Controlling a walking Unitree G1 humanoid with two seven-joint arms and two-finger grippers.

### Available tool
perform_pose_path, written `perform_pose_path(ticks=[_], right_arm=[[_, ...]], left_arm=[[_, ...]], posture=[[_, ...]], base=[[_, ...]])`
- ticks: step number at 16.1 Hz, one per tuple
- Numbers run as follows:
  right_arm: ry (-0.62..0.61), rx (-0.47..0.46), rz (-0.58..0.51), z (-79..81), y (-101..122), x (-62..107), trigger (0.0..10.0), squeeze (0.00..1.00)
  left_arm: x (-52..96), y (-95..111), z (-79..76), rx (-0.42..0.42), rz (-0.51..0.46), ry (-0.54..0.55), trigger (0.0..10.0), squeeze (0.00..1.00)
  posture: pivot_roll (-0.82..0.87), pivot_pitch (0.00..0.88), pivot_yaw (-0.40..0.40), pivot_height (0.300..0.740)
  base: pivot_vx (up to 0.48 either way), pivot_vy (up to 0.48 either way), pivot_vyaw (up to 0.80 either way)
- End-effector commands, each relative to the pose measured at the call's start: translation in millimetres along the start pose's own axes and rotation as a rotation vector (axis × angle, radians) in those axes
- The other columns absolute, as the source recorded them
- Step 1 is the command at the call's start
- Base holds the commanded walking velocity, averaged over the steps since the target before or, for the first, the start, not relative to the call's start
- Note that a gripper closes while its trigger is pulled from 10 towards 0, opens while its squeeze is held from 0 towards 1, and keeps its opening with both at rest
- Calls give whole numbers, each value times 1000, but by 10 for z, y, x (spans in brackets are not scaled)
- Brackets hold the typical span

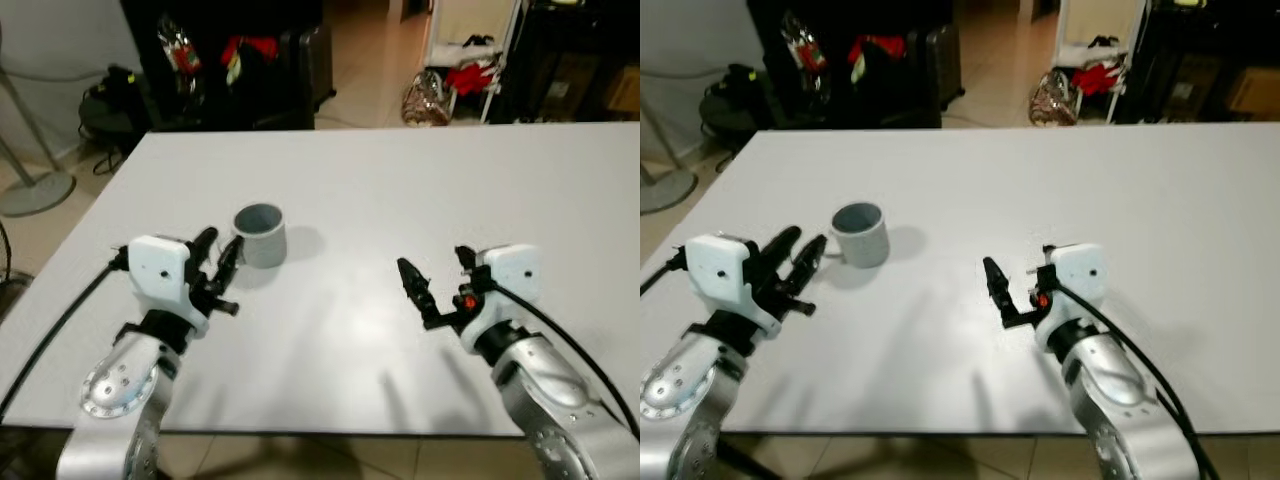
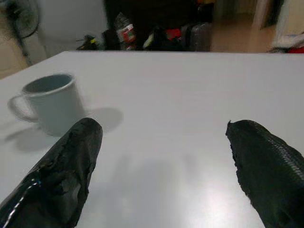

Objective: Setting the table

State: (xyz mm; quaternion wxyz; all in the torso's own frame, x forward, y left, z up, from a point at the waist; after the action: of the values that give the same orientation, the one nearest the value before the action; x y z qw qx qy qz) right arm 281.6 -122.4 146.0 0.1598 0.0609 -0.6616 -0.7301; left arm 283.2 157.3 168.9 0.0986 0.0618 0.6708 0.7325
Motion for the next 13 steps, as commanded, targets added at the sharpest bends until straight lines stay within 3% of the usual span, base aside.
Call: perform_pose_path(ticks=[1, 5, 6, 13], right_arm=[[21, 14, -14, 35, 53, -4, 10000, 0], [56, 52, -17, 36, 99, -40, 10000, 0], [77, 72, -10, 62, 100, -40, 10000, 0], [98, 85, -4, 46, 113, -78, 10000, 0]], left_arm=[[0, -7, 37, 1, 17, 28, 10000, 0], [-38, 46, 36, 13, 5, 63, 10000, 0], [-28, 30, 50, 51, 13, 82, 10000, 0], [-15, 15, 94, 10, 34, 137, 10000, 0]], posture=[[-89, 0, 77, 740], [-98, 0, 51, 740], [-98, 0, 47, 740], [-80, 0, 49, 740]], base=[[0, -454, 0], [0, -418, 0], [0, 0, 0], [0, 0, 800]])
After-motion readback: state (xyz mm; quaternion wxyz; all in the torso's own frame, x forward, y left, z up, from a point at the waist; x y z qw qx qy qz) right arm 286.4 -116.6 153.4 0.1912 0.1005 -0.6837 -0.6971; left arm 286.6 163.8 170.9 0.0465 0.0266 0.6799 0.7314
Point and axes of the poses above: a point about 5 cm out from each wrist's last joint towards the gripper, its own x axis pointing back from the gripper into the wrist, its own y axis along the axis of the wrist's last joint, z = x × y, the point moved 6 cm from there along -x, pointing out of the wrist towards the gripper, and after that the axes turned 3 degrees about -x, right-handed, at the moved point
